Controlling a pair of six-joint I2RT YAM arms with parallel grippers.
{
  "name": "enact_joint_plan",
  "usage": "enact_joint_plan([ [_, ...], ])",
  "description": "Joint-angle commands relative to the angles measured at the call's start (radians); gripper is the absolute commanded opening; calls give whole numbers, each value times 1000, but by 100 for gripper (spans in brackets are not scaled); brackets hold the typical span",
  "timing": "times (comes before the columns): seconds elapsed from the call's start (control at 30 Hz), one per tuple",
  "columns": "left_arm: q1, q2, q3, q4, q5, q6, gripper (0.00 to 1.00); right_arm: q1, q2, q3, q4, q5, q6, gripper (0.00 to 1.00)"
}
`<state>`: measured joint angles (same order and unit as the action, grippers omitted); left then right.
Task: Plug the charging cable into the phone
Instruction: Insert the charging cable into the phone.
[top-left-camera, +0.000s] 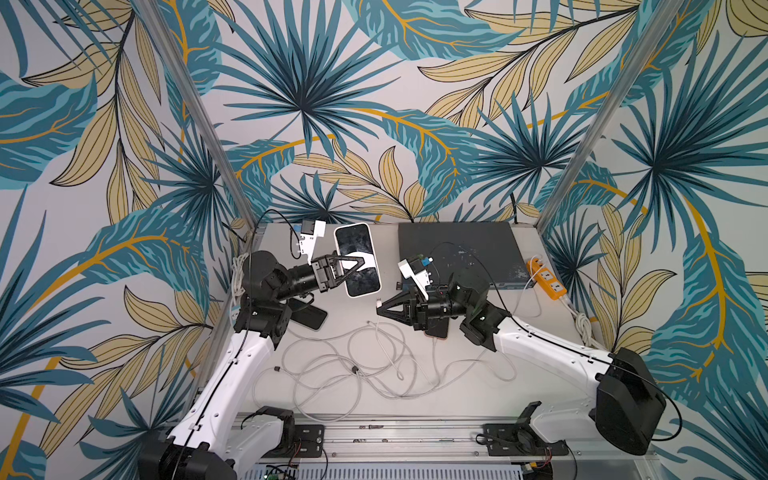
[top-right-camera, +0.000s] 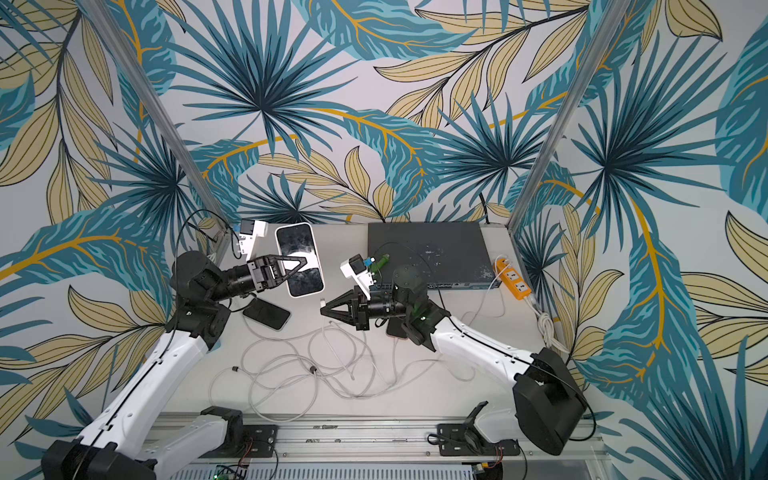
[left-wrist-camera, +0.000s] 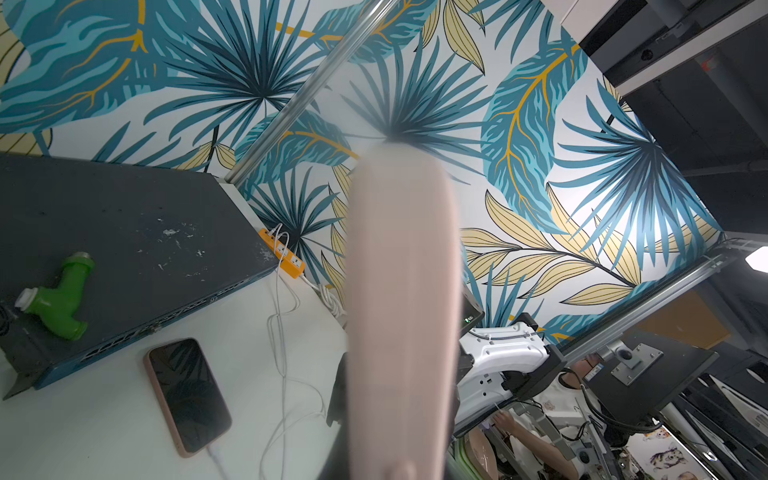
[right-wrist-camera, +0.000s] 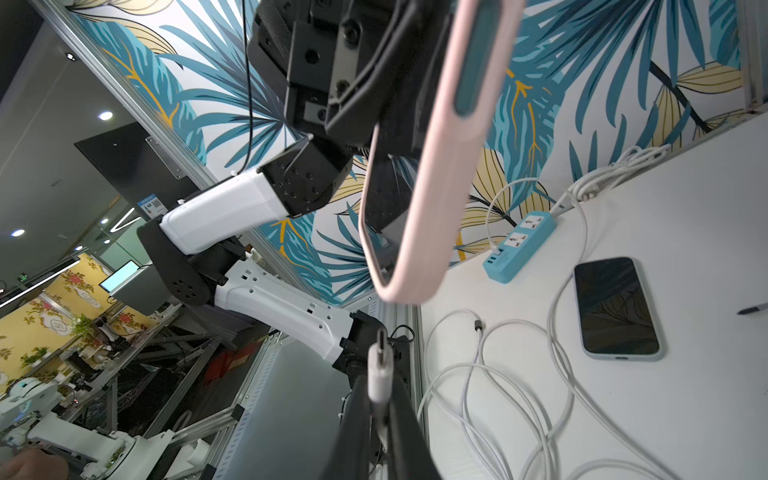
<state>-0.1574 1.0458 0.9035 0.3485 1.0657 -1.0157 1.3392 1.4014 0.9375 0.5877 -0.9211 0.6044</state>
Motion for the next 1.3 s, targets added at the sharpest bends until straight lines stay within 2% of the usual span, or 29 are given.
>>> enact_joint_plan([
  [0.0,-7,-4,25,78,-12,-6,0,13,41,40,81,-47,54,0],
  [0.4,-9,11,26,94,-22,-16,0,28,92,54,96,-49,81,0],
  [1.27,-22,11,-8,86,-20,7,0,28,91,73,84,-29,71,0],
])
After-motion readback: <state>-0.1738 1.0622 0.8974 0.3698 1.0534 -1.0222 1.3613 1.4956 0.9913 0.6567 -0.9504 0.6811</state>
